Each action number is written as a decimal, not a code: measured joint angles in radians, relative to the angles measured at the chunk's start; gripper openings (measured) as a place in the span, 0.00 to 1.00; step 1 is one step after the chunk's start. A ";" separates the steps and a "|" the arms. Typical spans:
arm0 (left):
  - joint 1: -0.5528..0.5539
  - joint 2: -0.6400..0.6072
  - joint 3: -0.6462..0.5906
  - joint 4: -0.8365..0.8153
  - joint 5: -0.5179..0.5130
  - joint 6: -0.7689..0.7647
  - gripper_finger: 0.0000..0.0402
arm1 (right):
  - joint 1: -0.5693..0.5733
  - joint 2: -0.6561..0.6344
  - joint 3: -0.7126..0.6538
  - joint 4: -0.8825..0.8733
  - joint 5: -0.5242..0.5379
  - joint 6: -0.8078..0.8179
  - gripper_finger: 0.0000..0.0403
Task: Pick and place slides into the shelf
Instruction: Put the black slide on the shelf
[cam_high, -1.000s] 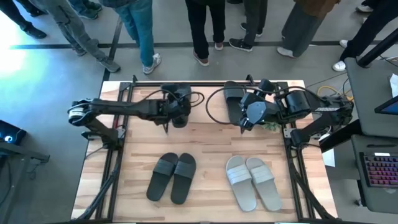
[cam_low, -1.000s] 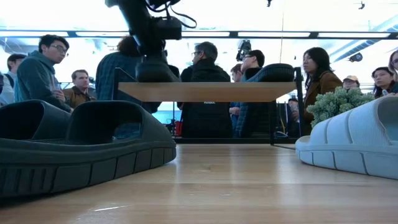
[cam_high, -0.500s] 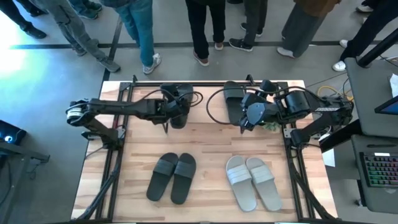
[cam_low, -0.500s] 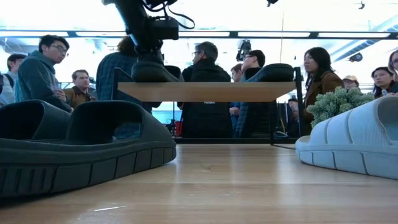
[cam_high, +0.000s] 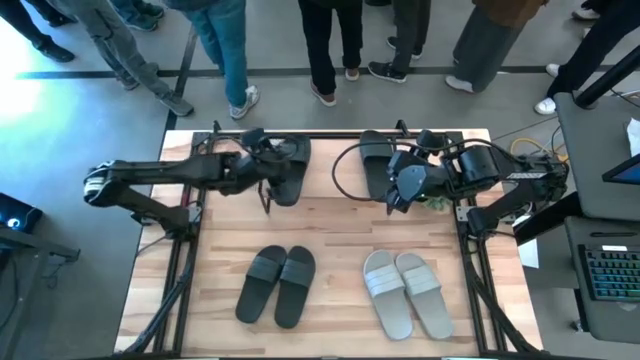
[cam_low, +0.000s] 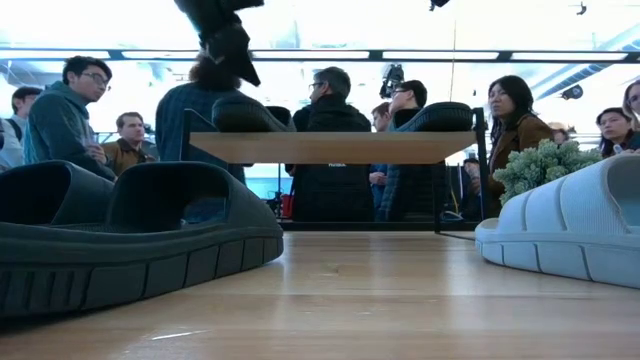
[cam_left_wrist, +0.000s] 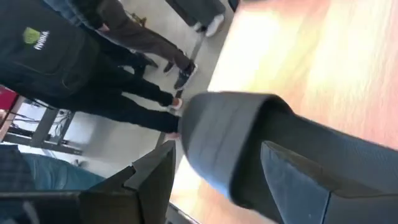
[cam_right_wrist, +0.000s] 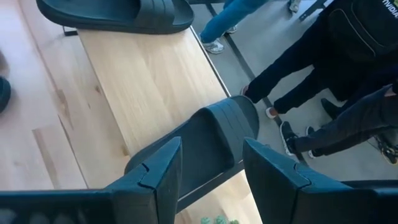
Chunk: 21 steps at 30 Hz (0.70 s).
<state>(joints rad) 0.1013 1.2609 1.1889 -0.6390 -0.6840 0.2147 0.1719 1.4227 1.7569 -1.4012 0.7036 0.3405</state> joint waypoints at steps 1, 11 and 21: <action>-0.002 -0.018 0.000 -0.011 0.001 -0.007 0.55 | 0.000 0.001 0.000 0.004 -0.005 0.000 0.40; -0.042 -0.335 -0.067 -0.232 0.204 -0.496 0.55 | -0.010 0.193 -0.056 0.437 -0.058 -0.332 0.40; -0.042 -0.589 -0.292 -0.254 0.174 -0.542 0.55 | -0.144 0.454 0.103 0.705 -0.162 -0.446 0.40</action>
<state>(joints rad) 0.0589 0.6719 0.8968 -0.8930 -0.5098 -0.3271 0.0280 1.8772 1.8599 -0.6960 0.5419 -0.1053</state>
